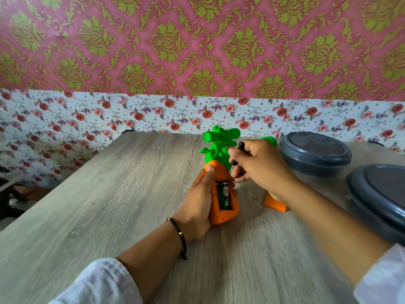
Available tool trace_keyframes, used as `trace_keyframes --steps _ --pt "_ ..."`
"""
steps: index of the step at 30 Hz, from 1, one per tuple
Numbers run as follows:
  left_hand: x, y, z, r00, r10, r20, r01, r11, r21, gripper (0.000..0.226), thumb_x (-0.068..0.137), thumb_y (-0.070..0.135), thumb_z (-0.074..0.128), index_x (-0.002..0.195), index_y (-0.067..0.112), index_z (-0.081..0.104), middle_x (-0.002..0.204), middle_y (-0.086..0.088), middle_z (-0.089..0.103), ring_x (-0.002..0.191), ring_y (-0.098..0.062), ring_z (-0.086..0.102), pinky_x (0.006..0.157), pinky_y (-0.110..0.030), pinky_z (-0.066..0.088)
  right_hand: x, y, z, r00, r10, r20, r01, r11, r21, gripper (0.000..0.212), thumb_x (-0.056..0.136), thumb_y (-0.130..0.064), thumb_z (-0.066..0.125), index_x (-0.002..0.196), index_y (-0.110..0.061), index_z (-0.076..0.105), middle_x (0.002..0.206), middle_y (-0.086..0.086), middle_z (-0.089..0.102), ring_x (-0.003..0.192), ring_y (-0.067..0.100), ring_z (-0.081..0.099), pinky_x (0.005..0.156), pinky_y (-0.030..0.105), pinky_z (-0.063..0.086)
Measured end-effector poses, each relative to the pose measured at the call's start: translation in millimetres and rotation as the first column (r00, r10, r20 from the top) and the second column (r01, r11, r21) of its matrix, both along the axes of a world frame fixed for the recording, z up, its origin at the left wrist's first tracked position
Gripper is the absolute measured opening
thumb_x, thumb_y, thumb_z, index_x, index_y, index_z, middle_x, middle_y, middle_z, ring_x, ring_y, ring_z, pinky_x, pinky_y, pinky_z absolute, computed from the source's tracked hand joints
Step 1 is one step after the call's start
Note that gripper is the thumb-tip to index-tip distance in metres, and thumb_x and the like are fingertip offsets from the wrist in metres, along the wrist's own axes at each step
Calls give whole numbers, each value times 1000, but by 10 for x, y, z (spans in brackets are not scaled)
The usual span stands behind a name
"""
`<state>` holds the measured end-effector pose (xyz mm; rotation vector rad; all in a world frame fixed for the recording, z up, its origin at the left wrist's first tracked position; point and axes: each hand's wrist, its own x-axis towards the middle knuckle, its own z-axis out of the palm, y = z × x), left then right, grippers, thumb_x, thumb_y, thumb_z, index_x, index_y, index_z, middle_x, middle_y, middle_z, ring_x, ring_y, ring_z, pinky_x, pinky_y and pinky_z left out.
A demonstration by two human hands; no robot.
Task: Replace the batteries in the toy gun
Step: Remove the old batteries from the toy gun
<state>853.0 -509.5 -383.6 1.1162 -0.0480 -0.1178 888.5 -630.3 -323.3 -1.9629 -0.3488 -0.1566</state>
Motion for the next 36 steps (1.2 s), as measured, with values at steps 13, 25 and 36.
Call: trace_keyframes --steps 13,25,36 --pt "-59 -7 82 993 31 -110 -37 998 -56 52 99 43 34 130 4 47 90 -16 58 69 -22 59 55 -27 54 -247 -81 -254 954 -45 296 88 987 -136 19 95 -18 48 81 -15 60 70 -8 58 61 2 54 61 18 43" --pt "-78 -5 69 997 -30 -70 27 998 -48 46 99 42 32 124 12 54 90 -10 71 72 -19 70 62 -30 59 -362 -116 -469 885 102 455 85 924 -374 22 85 -15 57 105 -13 65 95 4 59 83 20 58 72 32 48" --pt "-88 -10 75 998 -9 -57 8 1000 -12 46 100 41 32 125 9 54 92 -13 68 72 -20 68 61 -30 58 -426 -83 -518 842 29 539 122 962 -242 11 80 -16 58 89 -14 63 82 3 60 75 18 58 64 36 49"
